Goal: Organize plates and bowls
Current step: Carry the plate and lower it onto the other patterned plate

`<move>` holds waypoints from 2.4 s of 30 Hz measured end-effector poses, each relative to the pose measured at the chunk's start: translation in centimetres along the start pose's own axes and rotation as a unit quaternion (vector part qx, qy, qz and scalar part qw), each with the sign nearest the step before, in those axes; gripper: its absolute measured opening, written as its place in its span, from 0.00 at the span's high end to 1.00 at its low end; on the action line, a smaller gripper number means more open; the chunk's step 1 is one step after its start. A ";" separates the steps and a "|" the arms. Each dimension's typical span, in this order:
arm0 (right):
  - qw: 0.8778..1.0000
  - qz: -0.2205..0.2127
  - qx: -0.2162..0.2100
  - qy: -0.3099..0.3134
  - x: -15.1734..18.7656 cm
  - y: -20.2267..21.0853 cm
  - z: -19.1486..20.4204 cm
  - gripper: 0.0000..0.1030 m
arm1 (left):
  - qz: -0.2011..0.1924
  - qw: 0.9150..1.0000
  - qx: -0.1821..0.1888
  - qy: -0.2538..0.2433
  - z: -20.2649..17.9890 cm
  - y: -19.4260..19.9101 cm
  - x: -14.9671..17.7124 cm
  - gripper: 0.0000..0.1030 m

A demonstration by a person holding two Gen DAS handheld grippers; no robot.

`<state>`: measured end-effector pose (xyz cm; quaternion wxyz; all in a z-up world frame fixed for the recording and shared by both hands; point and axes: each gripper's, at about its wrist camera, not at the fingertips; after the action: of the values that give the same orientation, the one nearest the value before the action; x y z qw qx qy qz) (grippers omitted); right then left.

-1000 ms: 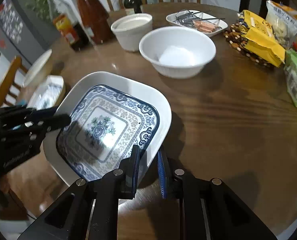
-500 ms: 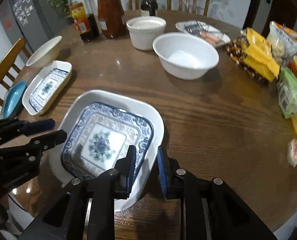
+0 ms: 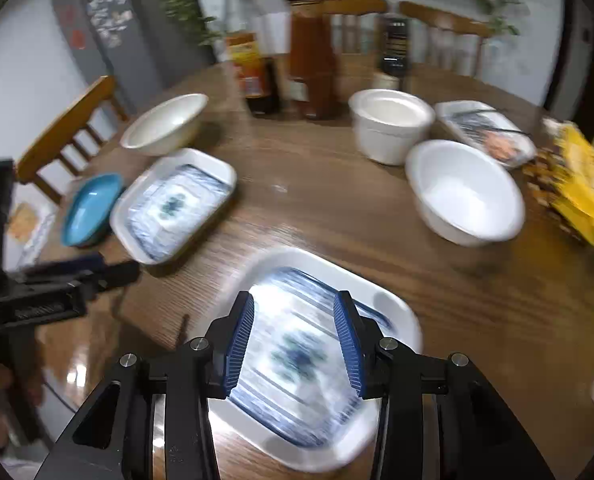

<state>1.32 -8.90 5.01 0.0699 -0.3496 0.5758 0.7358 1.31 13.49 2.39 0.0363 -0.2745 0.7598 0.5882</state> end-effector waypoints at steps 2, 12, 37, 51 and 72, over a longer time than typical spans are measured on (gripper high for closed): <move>1.000 -0.004 -0.021 0.019 -1.5 -1.0 1.2 0.59 | -0.003 1.000 -0.003 0.022 0.7 0.1 -0.1 0.19; 0.992 0.028 -0.079 0.098 -10.9 -10.2 5.8 0.59 | -0.003 0.996 -0.017 0.090 2.5 -1.7 -2.8 0.23; 0.987 0.099 -0.117 0.043 -9.0 -13.4 1.9 0.90 | -0.014 1.000 -0.025 0.004 2.7 -3.1 -4.5 0.90; 0.996 0.014 -0.058 -0.073 -1.2 -0.3 -2.5 0.93 | -0.020 0.987 0.055 -0.153 -6.0 1.0 -0.5 0.91; 0.980 0.075 0.030 -0.183 7.8 1.0 -5.1 0.93 | 0.036 0.962 0.041 -0.267 -11.9 -3.5 2.8 0.90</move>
<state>-2.80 -16.13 0.73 0.1288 -0.1626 0.5999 0.7727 3.76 0.98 1.90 0.2279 -0.0785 0.7552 0.6096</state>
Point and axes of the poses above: each gripper's, at about its wrist camera, not at the fingertips, and y roughly against the way its jaws point, z to its left, x to its underside, and after that the axes turned 6 degrees about y, right-handed
